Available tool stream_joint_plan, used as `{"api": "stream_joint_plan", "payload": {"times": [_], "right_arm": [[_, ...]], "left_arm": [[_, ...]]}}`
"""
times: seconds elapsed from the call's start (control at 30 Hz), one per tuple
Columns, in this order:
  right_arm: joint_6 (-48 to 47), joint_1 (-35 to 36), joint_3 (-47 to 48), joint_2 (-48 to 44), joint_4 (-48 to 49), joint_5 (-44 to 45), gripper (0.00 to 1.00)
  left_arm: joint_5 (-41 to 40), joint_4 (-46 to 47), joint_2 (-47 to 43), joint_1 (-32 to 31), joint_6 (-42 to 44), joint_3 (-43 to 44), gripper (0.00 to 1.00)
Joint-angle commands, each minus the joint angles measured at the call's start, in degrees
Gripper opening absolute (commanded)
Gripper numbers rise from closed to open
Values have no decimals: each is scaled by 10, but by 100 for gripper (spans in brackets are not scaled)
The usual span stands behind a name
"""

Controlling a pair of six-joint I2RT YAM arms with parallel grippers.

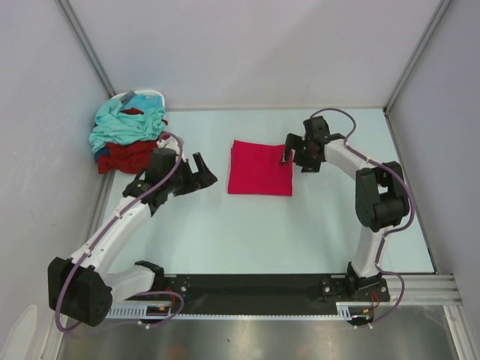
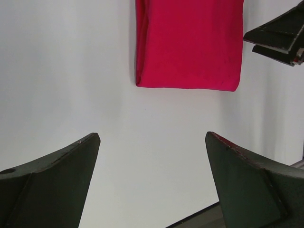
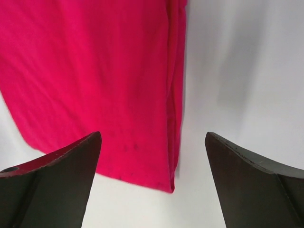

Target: Fold and stack the t-shirts

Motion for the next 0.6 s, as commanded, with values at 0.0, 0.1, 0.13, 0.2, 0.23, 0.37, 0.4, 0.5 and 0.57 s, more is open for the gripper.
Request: {"api": "stream_joint_plan", "payload": {"times": [0.0, 0.1, 0.13, 0.2, 0.23, 0.37, 0.4, 0.5, 0.57], "right_arm": [[-3, -7, 39, 34, 22, -10, 96], [5, -7, 53, 52, 25, -35, 87], [8, -5, 54, 53, 29, -44, 87], [13, -3, 52, 48, 29, -41, 87], [12, 1, 53, 45, 23, -30, 88], [20, 4, 45, 11, 14, -27, 91], [25, 5, 41, 1, 18, -30, 93], [33, 17, 33, -19, 28, -26, 97], [30, 15, 54, -13, 14, -23, 98]], "left_arm": [[2, 15, -21, 1, -8, -6, 100], [3, 14, -29, 2, -13, -12, 99], [15, 17, -32, 4, -18, -19, 99], [30, 24, -38, 13, -32, -24, 99], [36, 28, -38, 14, -36, -26, 100], [39, 32, -37, 18, -50, -29, 99], [42, 36, -35, 20, -60, -31, 99], [76, 70, -29, 29, -88, -46, 100], [91, 86, -27, 29, -99, -59, 99]]}}
